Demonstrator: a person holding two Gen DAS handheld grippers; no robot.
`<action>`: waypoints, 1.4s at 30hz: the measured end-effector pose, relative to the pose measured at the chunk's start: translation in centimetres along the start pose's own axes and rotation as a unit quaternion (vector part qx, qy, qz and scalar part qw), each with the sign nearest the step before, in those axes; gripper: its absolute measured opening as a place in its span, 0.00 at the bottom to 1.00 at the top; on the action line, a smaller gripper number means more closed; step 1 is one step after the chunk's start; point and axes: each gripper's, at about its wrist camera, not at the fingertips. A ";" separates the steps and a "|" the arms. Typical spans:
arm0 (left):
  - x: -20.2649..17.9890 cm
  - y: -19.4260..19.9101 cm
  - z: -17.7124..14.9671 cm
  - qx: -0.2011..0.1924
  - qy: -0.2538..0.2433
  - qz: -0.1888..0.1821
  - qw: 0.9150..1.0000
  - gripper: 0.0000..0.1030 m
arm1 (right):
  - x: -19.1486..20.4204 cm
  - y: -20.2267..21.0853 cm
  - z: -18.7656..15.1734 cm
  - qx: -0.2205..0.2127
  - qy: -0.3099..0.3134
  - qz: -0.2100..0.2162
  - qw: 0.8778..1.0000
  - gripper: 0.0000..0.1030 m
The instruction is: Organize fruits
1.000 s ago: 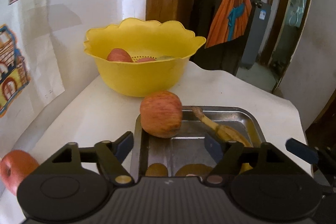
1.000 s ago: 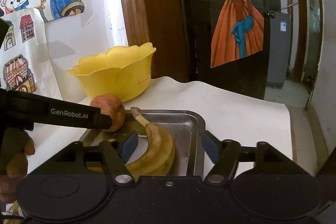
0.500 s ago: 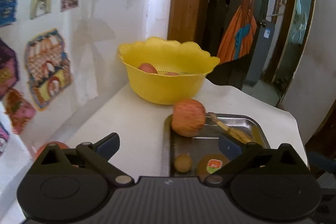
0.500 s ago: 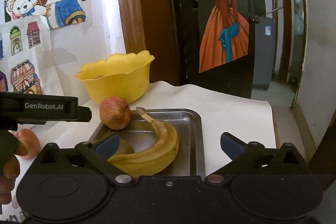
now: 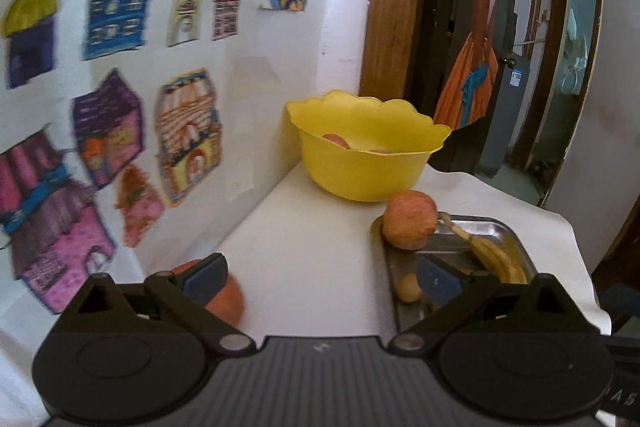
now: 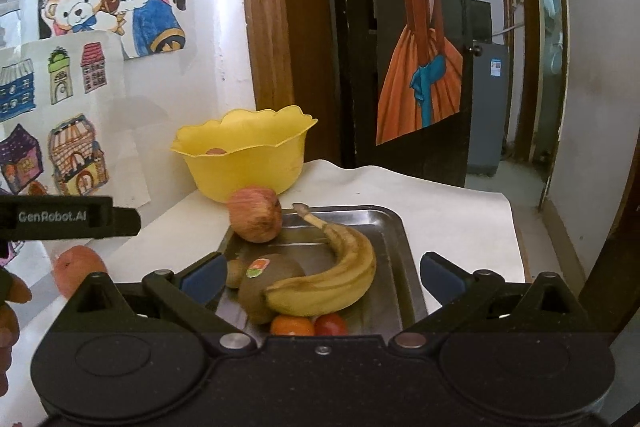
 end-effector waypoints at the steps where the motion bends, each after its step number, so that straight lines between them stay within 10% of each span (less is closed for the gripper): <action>1: 0.4 0.3 0.0 0.000 0.001 0.000 1.000 0.99 | 0.3 0.3 0.1 -0.001 0.000 -0.001 1.000 0.99; 42: 14.4 10.0 -5.0 0.029 0.016 0.085 0.996 0.99 | 11.5 7.8 -3.5 0.049 0.048 0.084 0.994 0.99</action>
Point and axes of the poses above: each gripper's, at about its wrist camera, not at the fingertips, and y roughly against the way its jaws point, x to its left, z to its top, and after that the axes turned 15 degrees about y, right-handed
